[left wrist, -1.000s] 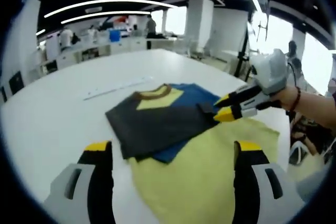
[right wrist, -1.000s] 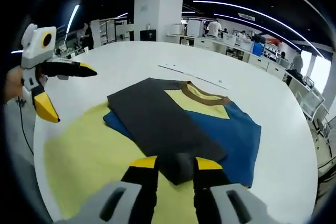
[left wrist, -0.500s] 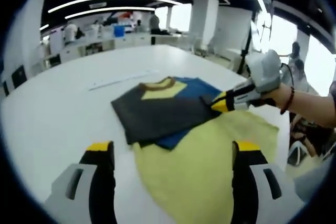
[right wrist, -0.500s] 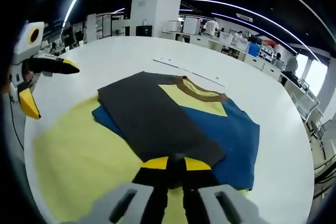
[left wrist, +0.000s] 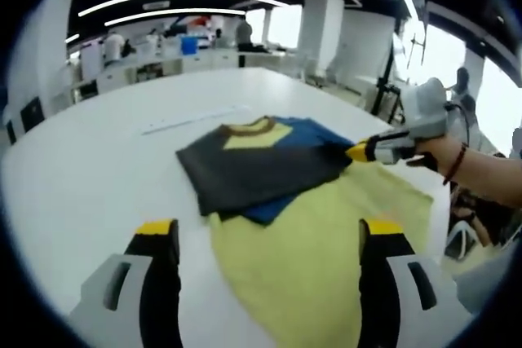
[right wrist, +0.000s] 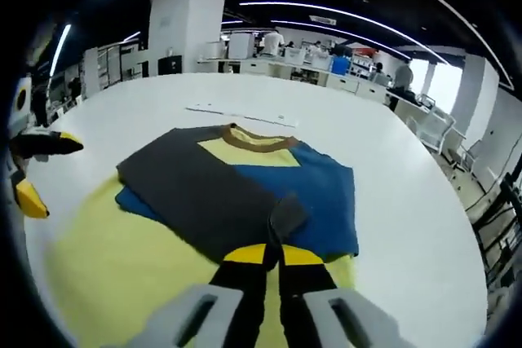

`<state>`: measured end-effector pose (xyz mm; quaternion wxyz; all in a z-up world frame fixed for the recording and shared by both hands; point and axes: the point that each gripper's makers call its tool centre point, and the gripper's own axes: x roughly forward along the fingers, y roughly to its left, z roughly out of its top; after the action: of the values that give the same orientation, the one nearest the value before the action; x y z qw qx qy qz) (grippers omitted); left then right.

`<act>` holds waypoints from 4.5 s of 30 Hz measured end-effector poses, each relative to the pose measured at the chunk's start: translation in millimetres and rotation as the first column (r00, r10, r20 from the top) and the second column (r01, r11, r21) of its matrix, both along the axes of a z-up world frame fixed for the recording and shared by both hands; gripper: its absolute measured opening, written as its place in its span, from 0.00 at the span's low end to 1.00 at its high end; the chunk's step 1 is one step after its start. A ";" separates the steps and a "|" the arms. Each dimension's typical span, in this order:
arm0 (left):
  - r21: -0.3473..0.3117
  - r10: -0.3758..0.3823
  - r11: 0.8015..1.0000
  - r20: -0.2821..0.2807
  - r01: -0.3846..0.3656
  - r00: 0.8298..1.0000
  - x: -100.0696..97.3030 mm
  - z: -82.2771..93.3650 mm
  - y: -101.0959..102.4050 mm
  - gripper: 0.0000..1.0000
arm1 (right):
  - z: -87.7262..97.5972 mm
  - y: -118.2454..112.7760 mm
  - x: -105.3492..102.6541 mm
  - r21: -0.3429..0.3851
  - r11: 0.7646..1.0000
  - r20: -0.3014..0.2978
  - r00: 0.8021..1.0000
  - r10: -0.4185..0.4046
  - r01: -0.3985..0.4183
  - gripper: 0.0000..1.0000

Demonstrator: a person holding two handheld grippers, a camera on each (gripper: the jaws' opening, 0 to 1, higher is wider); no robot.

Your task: Fold the garment on the visible template until the final outline fits inside the template.

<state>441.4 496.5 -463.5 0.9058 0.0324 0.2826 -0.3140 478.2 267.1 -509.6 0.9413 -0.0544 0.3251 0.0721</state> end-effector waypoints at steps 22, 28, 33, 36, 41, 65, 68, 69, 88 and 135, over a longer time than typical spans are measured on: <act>0.021 0.018 1.000 -0.012 -0.017 1.000 -11.4 -4.3 11.6 0.87 | -10.0 -26.3 -23.0 0.002 0.998 -0.091 0.994 -0.055 0.056 0.24; 0.041 0.031 0.999 -0.023 -0.030 0.999 -16.8 -7.9 19.3 0.89 | 0.3 -17.0 -28.6 0.036 0.999 -0.097 0.995 0.002 0.001 0.45; 0.054 0.028 0.998 -0.027 -0.026 0.999 -22.7 -9.5 24.1 0.89 | 11.2 -8.0 -33.7 0.068 0.996 -0.094 0.993 0.065 -0.058 0.69; 0.066 0.021 0.998 -0.029 -0.019 0.999 -27.1 -10.6 27.2 0.89 | 19.7 -4.3 -40.0 0.088 0.991 -0.094 0.990 0.106 -0.098 0.78; 0.081 0.003 0.997 -0.038 0.000 0.999 -35.5 -13.5 32.0 0.89 | 29.7 1.8 -51.5 0.122 0.979 -0.094 0.980 0.174 -0.162 0.89; 0.116 -0.073 0.990 -0.100 0.084 0.992 -83.8 -32.5 45.8 0.86 | 25.2 -11.9 -126.9 0.175 0.941 -0.205 0.924 0.323 -0.290 0.99; 0.124 -0.073 0.988 -0.109 0.087 0.991 -87.2 -35.5 47.6 0.83 | 18.4 -13.8 -136.1 0.188 0.938 -0.227 0.916 0.330 -0.291 0.99; 0.123 -0.071 0.989 -0.119 0.086 0.990 -88.6 -37.2 48.5 0.82 | 13.8 -15.9 -141.6 0.192 0.939 -0.251 0.911 0.327 -0.284 0.99; 0.117 -0.016 0.992 -0.210 0.041 0.978 -112.2 -56.3 55.5 0.56 | -20.3 -50.8 -183.6 0.141 0.971 -0.371 0.899 0.234 -0.195 0.61; 0.160 0.005 0.986 -0.342 0.053 0.940 -147.6 -69.6 54.9 0.00 | -31.6 -67.7 -197.2 0.030 0.980 -0.419 0.887 0.192 -0.197 0.00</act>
<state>293.8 551.3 -533.0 0.8333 0.0568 0.4600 -0.3011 281.0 199.4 -541.2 0.8369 -0.0760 0.5134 0.1739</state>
